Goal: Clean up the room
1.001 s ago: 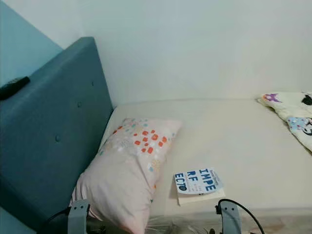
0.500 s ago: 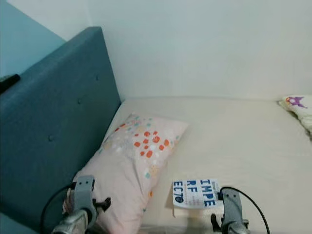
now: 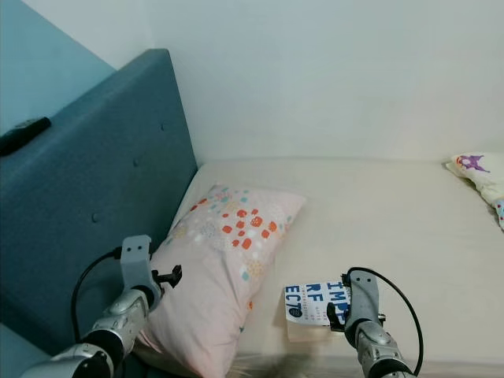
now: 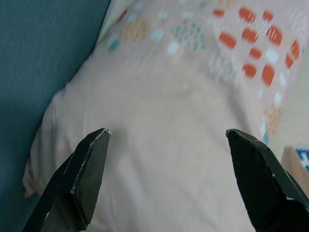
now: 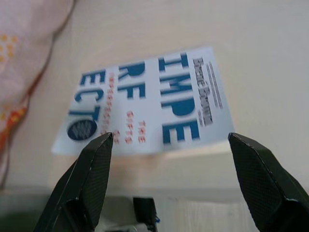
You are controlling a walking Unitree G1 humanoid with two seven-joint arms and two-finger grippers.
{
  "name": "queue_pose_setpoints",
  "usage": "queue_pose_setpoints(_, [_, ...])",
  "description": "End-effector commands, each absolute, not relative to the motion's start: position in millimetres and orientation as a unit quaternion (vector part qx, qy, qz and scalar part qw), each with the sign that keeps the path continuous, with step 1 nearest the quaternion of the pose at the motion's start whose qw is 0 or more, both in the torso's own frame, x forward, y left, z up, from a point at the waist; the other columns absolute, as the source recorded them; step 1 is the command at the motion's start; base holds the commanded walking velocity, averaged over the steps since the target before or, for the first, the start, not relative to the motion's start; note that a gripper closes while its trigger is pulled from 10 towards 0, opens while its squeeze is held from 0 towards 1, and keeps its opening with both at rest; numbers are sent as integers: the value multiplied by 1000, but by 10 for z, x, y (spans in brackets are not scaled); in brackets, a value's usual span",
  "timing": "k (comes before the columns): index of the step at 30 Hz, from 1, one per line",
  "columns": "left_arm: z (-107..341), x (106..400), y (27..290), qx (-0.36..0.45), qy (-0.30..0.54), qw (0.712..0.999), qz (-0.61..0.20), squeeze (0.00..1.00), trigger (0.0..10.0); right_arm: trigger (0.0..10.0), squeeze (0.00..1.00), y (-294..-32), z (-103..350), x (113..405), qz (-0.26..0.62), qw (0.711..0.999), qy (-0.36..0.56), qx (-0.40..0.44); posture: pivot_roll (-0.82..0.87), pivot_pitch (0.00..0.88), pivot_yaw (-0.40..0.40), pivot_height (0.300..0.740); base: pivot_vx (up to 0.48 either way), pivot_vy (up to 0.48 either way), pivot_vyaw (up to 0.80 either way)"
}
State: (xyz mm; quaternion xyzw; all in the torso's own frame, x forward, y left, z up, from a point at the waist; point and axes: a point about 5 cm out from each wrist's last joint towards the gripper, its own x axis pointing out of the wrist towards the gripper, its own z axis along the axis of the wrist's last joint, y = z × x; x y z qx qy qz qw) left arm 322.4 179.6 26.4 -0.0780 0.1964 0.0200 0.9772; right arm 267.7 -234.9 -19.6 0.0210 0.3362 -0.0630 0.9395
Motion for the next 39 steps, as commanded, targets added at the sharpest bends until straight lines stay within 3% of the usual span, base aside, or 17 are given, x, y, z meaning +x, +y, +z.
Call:
queue_pose_setpoints(1, [344, 3287, 1769, -79, 178, 981, 18, 0, 10000, 10000, 0, -2312, -122, 2765, -61, 948, 311, 34, -131, 52, 27, 672, 0, 0, 0])
queue_pose_setpoints(16, [253, 3242, 1768, 5, 222, 974, 55, 0, 10000, 10000, 0, -2245, -23, 2882, -46, 957, 283, 46, -139, 60, 25, 612, 0, 0, 0])
queue_pose_setpoints(29, [430, 3391, 1586, 14, 186, 982, 21, 0, 10000, 10000, 0, -2206, 133, 3009, -31, 971, 224, 83, -157, 93, 37, 557, 0, 0, 0])
queue_pose_setpoints(34, [701, 3571, 1445, -7, 132, 991, -9, 0, 10000, 10000, 0, -2099, 391, 3173, 27, 979, 131, 151, -158, 116, 36, 547, 0, 0, 0])
queue_pose_setpoints(37, [727, 3585, 1436, -9, 126, 992, -11, 0, 10000, 10000, 0, -2084, 418, 3186, 36, 979, 123, 158, -158, 116, 36, 547, 0, 0, 0])
queue_pose_setpoints(39, [896, 3671, 1390, -37, 90, 995, -31, 0, 10000, 10000, 0, -1922, 655, 3269, 122, 966, 56, 223, -154, 133, 36, 547, 0, 0, 0])
